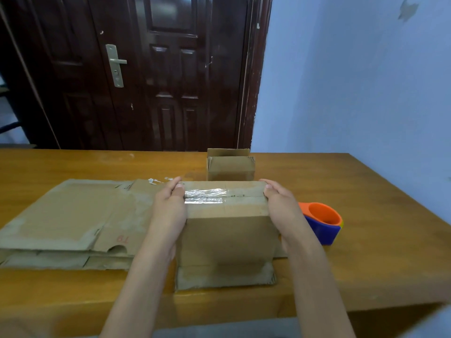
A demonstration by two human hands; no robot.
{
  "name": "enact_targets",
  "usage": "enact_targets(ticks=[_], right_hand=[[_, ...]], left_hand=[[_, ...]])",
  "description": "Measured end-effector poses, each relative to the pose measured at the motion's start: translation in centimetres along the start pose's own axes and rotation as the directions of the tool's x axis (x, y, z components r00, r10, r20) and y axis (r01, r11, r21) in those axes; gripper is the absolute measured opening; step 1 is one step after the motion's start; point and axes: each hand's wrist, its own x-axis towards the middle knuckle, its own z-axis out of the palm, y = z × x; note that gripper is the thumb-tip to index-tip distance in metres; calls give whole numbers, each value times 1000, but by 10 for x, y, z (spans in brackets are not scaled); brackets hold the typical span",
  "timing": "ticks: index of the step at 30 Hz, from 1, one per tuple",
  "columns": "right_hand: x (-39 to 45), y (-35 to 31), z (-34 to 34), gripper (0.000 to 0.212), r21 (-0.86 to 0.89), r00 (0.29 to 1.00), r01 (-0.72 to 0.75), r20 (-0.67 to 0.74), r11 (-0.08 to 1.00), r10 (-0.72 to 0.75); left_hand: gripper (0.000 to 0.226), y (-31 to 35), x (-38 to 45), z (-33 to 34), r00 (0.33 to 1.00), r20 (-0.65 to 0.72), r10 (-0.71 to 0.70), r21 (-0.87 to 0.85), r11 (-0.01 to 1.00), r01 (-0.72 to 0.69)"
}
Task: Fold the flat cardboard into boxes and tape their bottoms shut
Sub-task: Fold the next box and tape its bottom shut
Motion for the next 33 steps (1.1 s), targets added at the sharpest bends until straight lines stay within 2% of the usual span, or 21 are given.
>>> enact_targets(ticks=[4,7,9,11,13,14,16,20,22,24,26,27,31,33], right_hand=[[-4,1,2,34,74,998,-23,-51,997,27],[-17,3,1,28,78,999,-46,-22,996,48],[-29,10,1,25,132,998,-55,-10,990,57],[-43,21,4,28,153,999,-50,-13,987,53],[-57,31,9,33,82,1000,15,-14,997,-14],[-63,34,11,34,50,998,51,-25,997,-49],[-71,35,15,37,-2,994,94,-51,996,-94],[-78,36,26,53,-114,988,134,-66,984,-142],[-80,39,31,64,-155,985,145,-71,977,-158],[-80,40,36,71,-169,984,146,-76,975,-161],[-80,41,41,75,-173,981,161,-82,972,-177],[-80,41,44,77,-171,980,170,-76,970,-185],[-69,45,49,89,-105,977,209,-32,972,-213],[-63,47,49,97,-92,967,252,-3,963,-253]], left_hand=[[40,4,9,4,996,-9,88,144,986,-86],[35,16,35,7,986,85,144,325,931,-164],[37,22,53,8,960,67,274,544,796,-265],[44,30,61,11,880,-44,473,735,612,-292],[43,34,59,14,781,-111,615,766,553,-327],[42,34,56,16,762,-118,636,749,561,-352],[36,27,50,19,777,-122,618,673,626,-393],[11,7,35,18,876,-14,483,416,799,-434],[26,5,26,14,919,77,386,358,850,-387],[55,5,16,10,938,181,297,342,875,-343],[79,4,7,7,953,206,221,289,917,-275],[81,3,6,4,958,208,200,254,934,-250],[54,4,6,-2,945,302,123,94,983,-158],[44,4,7,1,942,307,137,53,986,-160]])
